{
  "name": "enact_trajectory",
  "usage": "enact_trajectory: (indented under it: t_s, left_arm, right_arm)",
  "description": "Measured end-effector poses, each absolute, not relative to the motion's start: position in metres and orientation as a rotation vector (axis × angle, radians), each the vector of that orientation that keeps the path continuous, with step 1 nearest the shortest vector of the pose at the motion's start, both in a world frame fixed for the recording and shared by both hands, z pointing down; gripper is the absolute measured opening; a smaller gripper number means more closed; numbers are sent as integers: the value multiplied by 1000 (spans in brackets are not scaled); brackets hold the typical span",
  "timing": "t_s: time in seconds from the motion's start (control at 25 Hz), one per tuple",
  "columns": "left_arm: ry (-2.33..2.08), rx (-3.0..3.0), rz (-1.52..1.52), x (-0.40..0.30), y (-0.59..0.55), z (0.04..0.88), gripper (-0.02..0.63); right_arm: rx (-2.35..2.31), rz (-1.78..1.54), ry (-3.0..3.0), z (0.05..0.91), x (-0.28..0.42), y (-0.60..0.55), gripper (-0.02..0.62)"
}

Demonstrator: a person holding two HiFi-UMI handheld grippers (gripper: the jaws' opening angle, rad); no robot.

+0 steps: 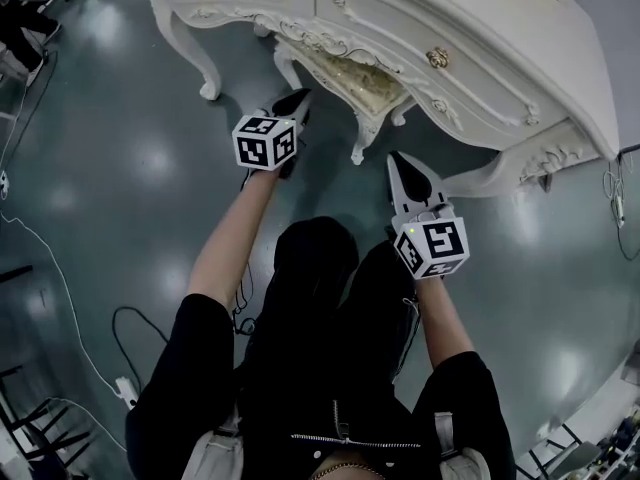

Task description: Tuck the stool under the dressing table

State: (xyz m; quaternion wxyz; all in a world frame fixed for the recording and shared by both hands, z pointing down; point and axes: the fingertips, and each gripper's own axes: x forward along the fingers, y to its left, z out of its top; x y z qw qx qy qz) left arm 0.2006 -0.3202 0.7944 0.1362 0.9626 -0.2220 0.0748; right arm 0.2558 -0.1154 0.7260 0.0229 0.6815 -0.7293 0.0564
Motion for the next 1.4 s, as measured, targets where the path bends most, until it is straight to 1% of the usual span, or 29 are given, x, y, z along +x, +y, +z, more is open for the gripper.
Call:
enact_trajectory:
  t_s: [0.16, 0.36, 0.6, 1.04, 1.24, 1.4]
  left_arm:
    - [-661, 2959, 275, 180, -303, 748, 21]
    - [-642, 3007, 392, 158, -284, 679, 21]
    - [-611, 3002, 471, 138, -258, 562, 21]
    - [-646, 2964, 465, 98, -180, 314, 21]
    - [-640, 2982, 406, 79, -155, 245, 21]
    - [-637, 3022, 376, 71, -153, 214, 21]
  right_arm:
    - [2101, 231, -2256, 702, 241, -123, 4]
    - [2052, 324, -2234, 644, 221, -124, 3]
    - [2065, 395, -2171, 521, 209, -106, 3]
    - [2112, 348, -2116, 278, 205, -51, 3]
    - [2158, 264, -2122, 211, 197, -32, 3]
    - [2208, 199, -2097, 183, 194, -24, 3]
